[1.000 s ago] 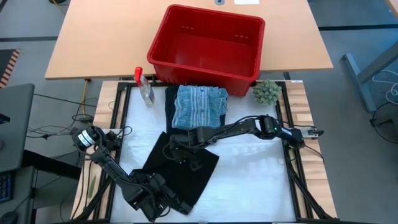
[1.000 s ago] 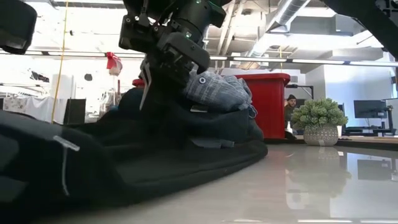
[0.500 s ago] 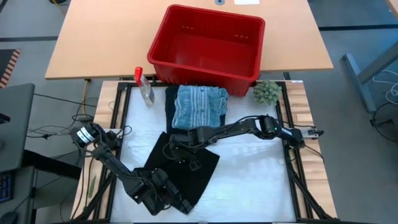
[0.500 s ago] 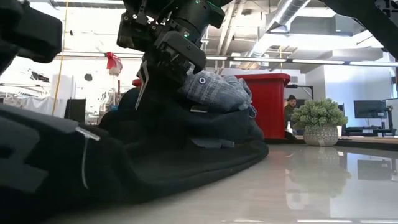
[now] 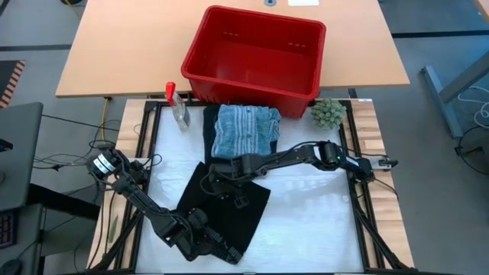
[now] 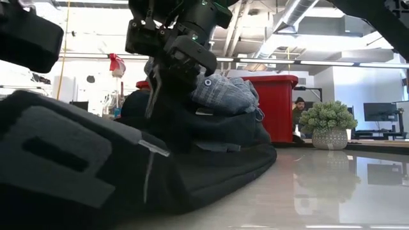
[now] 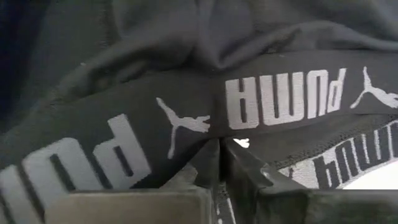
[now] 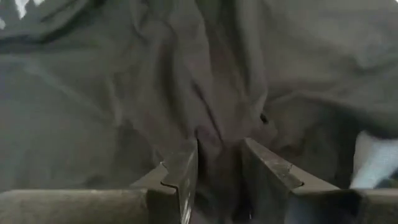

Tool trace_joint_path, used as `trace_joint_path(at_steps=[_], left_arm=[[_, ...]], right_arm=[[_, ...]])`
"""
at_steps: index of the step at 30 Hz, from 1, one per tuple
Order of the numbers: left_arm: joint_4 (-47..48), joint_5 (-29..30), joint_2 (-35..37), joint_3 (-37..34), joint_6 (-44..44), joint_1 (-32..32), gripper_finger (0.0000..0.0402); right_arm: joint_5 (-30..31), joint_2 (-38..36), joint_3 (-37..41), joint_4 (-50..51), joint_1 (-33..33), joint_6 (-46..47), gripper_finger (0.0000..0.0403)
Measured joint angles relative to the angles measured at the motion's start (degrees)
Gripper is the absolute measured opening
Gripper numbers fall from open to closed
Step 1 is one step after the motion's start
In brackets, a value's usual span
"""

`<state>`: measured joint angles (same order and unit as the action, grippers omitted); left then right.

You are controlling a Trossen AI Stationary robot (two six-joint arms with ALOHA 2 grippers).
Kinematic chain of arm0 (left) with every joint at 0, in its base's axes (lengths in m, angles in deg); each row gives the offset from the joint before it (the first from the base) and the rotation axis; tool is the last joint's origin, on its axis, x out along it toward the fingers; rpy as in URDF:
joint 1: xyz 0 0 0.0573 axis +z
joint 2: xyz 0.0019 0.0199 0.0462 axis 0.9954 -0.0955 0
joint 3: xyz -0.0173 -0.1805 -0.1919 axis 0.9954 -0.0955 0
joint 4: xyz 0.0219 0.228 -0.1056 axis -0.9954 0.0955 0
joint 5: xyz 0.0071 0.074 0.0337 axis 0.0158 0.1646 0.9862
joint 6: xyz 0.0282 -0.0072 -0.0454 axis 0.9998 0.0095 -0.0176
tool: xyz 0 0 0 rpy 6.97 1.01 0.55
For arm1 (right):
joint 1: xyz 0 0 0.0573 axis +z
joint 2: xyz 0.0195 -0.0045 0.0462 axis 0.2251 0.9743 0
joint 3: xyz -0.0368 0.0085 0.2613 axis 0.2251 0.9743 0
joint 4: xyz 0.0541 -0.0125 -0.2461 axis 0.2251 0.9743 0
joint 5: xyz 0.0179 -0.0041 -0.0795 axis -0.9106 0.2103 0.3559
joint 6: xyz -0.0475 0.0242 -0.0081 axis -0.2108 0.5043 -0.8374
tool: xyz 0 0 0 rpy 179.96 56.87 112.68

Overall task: Fold Laundry from Bin
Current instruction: Fold the black underwear from the red laundry

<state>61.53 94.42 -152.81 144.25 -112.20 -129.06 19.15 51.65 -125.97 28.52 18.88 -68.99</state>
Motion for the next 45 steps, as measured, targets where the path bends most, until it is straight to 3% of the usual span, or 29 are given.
trace_joint_path(at_steps=[8, 17, 24, 32, 37, 43, 45], left_arm=[[1.4, 1.1, -0.2, 1.1, 0.3, -0.7, 0.0001], [4.3, 1.3, -0.5, 3.8, 2.5, -1.2, 0.0], [4.2, 1.3, -0.5, 3.8, 2.4, -1.3, 0.0], [4.1, 2.2, -0.5, 3.8, 2.3, -1.4, 0.0], [4.1, 2.9, -0.5, 3.9, 3.1, -1.4, 0.0], [4.9, 7.8, 0.6, 3.7, 3.2, -3.0, 0.0], [7.2, 9.9, 2.4, 3.6, 3.4, -3.9, 0.0]], right_arm=[[1.1, -0.2, -3.2, 7.9, 1.4, -9.2, 0.0177], [5.5, -0.1, -3.4, -1.9, 2.5, -14.7, 0.0263], [-2.8, -0.1, 0.3, -1.0, -0.1, -12.6, 0.027], [-3.6, 0.0, 7.8, -7.9, 0.3, -11.9, 0.0269], [-3.6, -0.1, 11.1, -10.3, -0.1, -12.5, 0.0223], [-0.7, -0.1, 10.2, -9.1, 0.2, -10.2, 0.0049], [-0.4, 0.0, 8.0, -5.9, 0.2, -7.9, 0.0023]])
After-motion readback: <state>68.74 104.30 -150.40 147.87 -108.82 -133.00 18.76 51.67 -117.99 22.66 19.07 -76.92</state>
